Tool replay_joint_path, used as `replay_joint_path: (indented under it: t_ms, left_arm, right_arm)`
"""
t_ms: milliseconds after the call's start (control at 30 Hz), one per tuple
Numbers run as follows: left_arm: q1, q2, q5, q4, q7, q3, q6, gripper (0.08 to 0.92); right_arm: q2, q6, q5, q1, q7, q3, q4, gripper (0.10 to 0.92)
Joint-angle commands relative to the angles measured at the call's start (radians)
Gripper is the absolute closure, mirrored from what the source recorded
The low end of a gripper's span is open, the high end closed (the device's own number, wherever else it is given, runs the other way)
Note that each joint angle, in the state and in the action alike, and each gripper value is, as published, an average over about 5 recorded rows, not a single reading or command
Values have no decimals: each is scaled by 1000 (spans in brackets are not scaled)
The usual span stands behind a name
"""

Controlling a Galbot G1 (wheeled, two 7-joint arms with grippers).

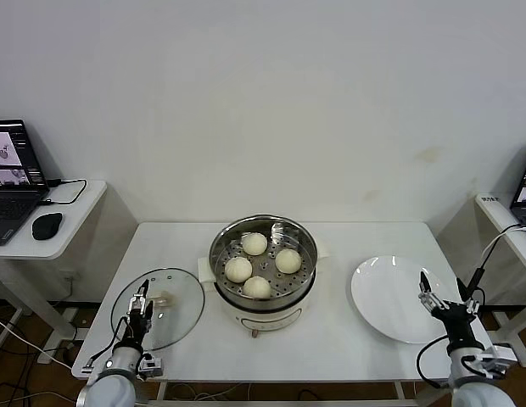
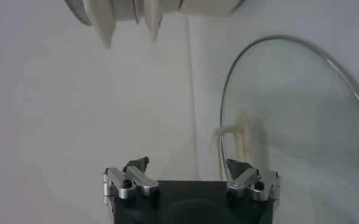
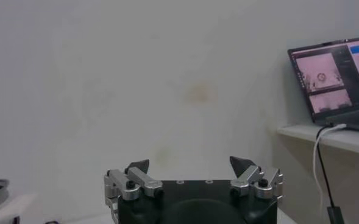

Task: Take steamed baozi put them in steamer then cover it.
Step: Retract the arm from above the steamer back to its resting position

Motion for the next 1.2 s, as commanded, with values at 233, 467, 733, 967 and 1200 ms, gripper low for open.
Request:
replay_joint_path:
  t_ms: [233, 467, 733, 967, 1200]
  left_arm:
    - [-90, -1, -12, 83, 6, 8, 14, 177]
    - [-133, -7, -24, 116, 8, 11, 24, 177]
    - [-157, -26, -33, 132, 6, 21, 40, 177]
    - [-159, -35, -41, 156, -11, 19, 38, 181]
    - [-151, -45, -41, 166, -24, 20, 32, 331]
  right_arm:
    - [6, 2, -4, -1, 1, 6, -2, 203]
    - [2, 2, -1, -8, 1, 22, -4, 203]
    - [6, 2, -3, -5, 1, 22, -5, 202]
    - [4, 5, -2, -15, -2, 24, -2, 203]
    - [2, 8, -3, -23, -4, 25, 0, 203]
